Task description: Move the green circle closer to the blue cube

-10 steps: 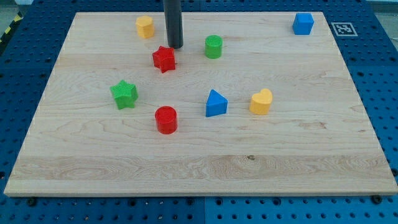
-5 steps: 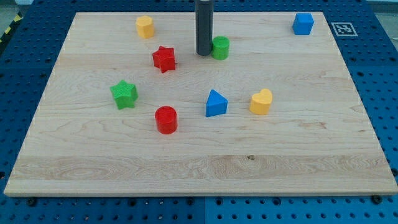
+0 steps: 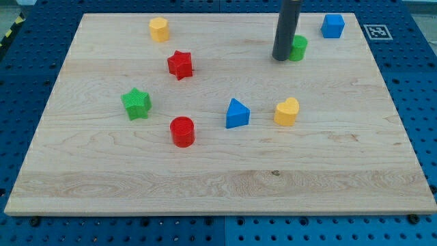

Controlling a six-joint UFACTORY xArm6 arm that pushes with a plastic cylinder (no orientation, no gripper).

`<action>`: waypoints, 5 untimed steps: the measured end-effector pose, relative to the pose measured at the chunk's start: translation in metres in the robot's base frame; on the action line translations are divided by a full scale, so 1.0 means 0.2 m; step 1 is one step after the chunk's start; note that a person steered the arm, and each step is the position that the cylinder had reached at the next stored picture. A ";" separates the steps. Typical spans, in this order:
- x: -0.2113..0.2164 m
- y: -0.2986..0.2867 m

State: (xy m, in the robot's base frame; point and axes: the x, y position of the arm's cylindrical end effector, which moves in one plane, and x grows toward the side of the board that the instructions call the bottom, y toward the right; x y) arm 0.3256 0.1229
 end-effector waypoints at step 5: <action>-0.08 0.12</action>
State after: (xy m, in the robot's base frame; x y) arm 0.3104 0.1469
